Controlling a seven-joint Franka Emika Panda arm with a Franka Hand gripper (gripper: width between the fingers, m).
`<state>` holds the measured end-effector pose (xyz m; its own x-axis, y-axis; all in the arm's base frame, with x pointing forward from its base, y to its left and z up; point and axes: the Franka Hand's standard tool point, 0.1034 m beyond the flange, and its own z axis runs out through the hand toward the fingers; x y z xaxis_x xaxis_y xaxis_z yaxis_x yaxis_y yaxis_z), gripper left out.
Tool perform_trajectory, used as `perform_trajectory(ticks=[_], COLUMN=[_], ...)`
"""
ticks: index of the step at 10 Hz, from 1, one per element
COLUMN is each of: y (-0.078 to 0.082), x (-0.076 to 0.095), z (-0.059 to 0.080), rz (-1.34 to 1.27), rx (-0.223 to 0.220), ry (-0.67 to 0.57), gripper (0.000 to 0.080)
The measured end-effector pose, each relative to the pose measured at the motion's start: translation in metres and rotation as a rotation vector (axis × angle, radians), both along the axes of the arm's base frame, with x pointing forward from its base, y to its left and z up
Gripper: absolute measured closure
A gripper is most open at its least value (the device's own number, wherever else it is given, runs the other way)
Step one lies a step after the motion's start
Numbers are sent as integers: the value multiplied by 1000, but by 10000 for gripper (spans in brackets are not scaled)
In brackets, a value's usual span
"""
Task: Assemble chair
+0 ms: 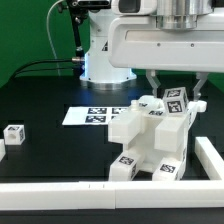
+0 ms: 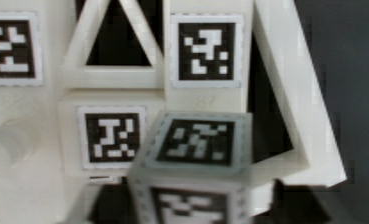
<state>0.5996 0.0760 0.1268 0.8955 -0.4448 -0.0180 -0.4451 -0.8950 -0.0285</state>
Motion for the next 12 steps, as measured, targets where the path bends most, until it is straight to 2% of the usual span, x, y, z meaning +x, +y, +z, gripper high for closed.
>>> perform_trajectory(ticks=[7,11,12], y=[0,0,0], x=[0,1,1], z=[0,0,0], rz=[-486,-502,-484], rx=[-1,-1,-2], ry=[17,13,12], gripper=[519,493,311])
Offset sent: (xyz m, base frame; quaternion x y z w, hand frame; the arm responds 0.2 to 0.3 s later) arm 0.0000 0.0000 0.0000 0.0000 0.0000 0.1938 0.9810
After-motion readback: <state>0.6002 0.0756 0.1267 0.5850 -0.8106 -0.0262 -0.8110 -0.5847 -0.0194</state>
